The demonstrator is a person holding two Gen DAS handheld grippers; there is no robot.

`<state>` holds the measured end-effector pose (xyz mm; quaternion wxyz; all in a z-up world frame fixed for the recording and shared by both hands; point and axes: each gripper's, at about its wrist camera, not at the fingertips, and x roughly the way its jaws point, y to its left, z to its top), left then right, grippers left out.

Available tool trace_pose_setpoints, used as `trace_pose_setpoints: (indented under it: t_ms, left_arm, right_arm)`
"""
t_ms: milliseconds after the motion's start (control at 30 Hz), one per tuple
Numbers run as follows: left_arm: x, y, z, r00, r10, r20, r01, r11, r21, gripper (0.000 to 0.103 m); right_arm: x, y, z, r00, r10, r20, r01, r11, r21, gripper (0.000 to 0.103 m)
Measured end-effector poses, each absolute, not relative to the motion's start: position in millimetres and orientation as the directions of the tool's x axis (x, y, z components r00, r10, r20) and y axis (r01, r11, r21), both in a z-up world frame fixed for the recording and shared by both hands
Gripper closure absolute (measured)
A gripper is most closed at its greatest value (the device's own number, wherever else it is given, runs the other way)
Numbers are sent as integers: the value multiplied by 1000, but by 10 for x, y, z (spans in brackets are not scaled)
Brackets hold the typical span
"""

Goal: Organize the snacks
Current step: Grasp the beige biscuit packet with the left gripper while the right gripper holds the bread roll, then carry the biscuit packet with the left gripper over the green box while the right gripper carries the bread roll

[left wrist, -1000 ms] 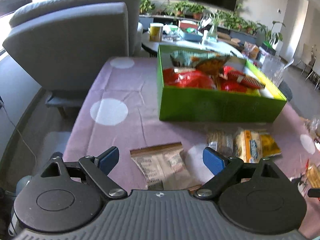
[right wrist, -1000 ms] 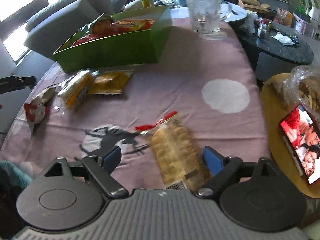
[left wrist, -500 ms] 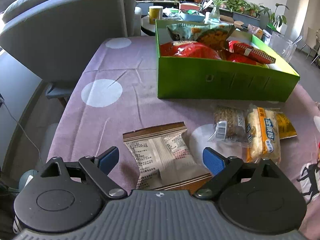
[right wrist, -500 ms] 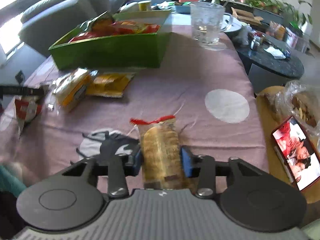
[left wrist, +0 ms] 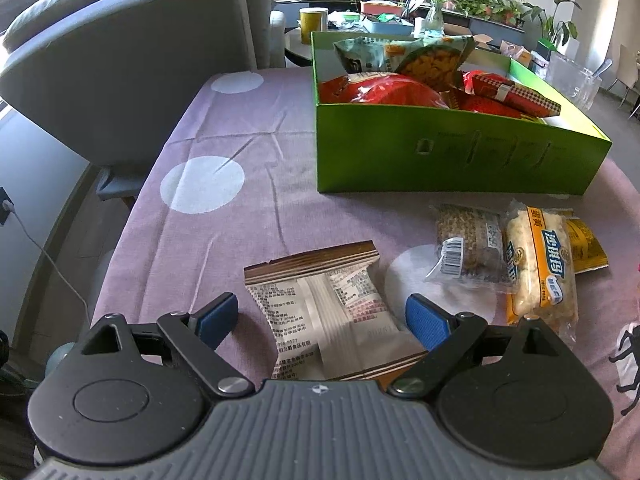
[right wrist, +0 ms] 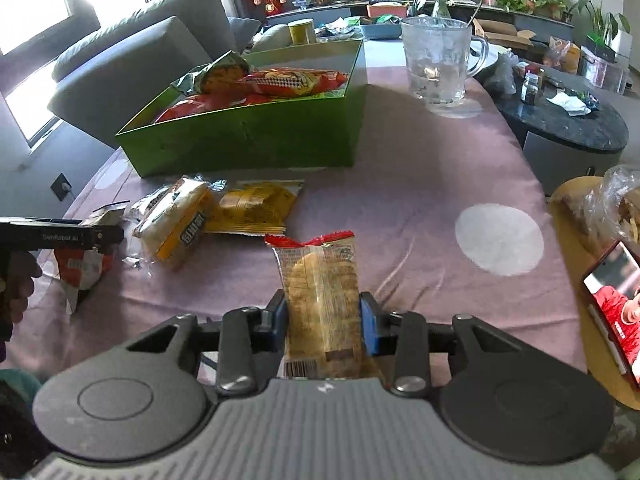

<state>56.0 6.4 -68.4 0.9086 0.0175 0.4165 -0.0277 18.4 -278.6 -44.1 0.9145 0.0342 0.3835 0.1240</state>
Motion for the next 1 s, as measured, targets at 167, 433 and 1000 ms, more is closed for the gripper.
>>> trace_pose_setpoints:
  t_ms: [167, 433, 1000]
  left_arm:
    - [569, 65, -685, 654, -31, -756, 58, 998, 10, 13]
    - [530, 87, -637, 677, -69, -733, 94, 996, -6, 48]
    - [372, 101, -336, 739, -114, -664, 124, 992, -33, 54]
  right_arm:
    - [181, -2799, -450, 671, 260, -694, -195, 965, 173, 57]
    - [192, -2822, -442, 671, 270, -690, -187, 963, 195, 57]
    - [226, -2757, -257, 699, 291, -653, -219, 957, 192, 57]
